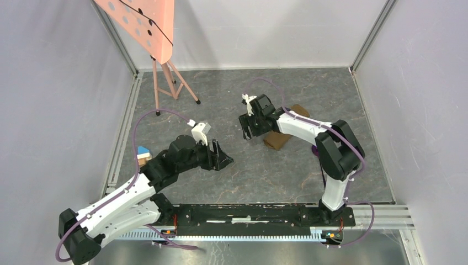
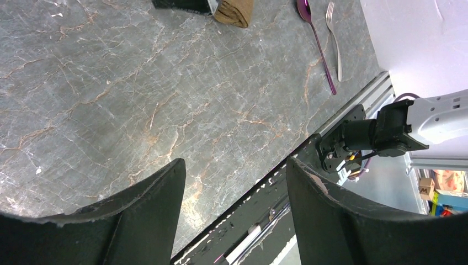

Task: Fold the napkin into a case and place the utensils inside
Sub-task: Move the smaller rectangle folded napkin to the center of the board.

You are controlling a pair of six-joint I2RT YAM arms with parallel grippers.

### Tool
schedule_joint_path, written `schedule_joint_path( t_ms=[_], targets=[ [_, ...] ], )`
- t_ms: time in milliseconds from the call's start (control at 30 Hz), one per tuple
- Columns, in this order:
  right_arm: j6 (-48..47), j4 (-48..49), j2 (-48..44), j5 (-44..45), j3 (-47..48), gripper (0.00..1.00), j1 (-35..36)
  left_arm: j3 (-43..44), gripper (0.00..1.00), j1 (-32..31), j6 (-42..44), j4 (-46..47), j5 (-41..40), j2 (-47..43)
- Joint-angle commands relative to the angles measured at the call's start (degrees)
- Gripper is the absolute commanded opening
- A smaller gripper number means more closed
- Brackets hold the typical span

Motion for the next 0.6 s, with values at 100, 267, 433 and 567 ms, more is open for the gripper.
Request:
schedule_joint_path(
  t_ms=[100, 267, 433, 567],
  targets=[
    [1.59, -2.07, -3.24, 2.49, -8.91, 0.74, -2.52, 2.34, 0.74, 0.21, 2.41, -0.26, -0.59, -3.29],
    [-0.92, -4.04, -12.16, 8.33, -20.43, 0.74, -6.82, 3.07, 0.74, 0.29, 3.36, 0.31, 1.03, -1.9],
    [-7.36, -6.95, -16.47, 21.9, -22.62, 0.78, -13.8, 3.95, 0.74, 0.23, 3.88, 1.39, 3.58, 0.04],
    [-8.35, -7.57, -20.4, 11.02, -19.13, 0.78, -13.8, 4.32, 0.74, 0.37, 4.35, 1.79, 5.43, 2.06]
  ],
)
